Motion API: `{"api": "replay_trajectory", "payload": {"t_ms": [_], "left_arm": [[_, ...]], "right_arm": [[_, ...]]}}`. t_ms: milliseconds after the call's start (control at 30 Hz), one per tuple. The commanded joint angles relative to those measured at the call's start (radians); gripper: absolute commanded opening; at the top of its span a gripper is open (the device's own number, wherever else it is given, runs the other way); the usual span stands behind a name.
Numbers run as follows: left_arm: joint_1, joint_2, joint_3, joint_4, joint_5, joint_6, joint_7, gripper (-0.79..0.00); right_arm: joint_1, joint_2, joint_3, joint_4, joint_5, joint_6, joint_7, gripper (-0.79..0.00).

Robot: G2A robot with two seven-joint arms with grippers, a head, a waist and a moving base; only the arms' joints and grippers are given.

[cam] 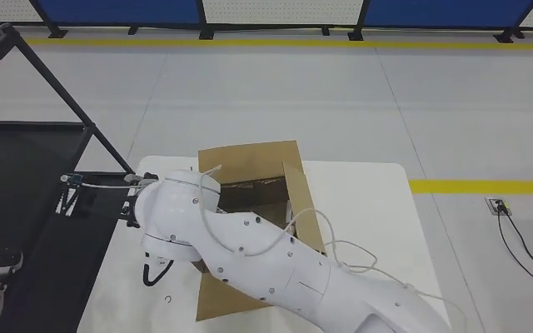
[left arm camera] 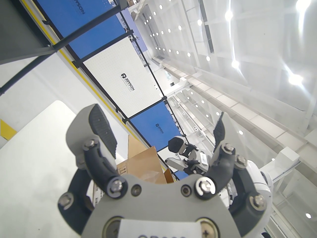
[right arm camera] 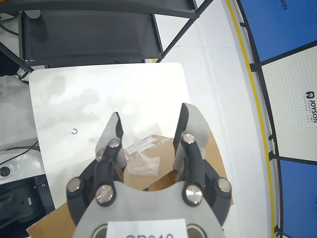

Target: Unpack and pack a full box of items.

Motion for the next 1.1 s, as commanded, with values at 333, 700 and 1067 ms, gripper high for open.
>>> {"api": "replay_trajectory", "payload": {"t_ms": [333, 700, 1067], "left_arm": [[0.019, -0.004, 0.021, -0.021, 0.022, -0.007, -0.022, 0.0], [0.033, -0.007, 0.102, -0.082, 0.106, -0.051, -0.066, 0.0], [0.037, -0.009, 0.162, -0.116, 0.146, -0.057, -0.076, 0.0]], "right_arm": [[-0.163, 0.067, 0.173, -0.268, -0.177, 0.058, 0.057, -0.419], [-0.7, 0.189, 0.619, -0.936, -0.111, -0.112, 0.192, 0.0], [-0.774, 0.197, 0.691, -0.992, -0.053, -0.082, 0.176, 0.0]]}}
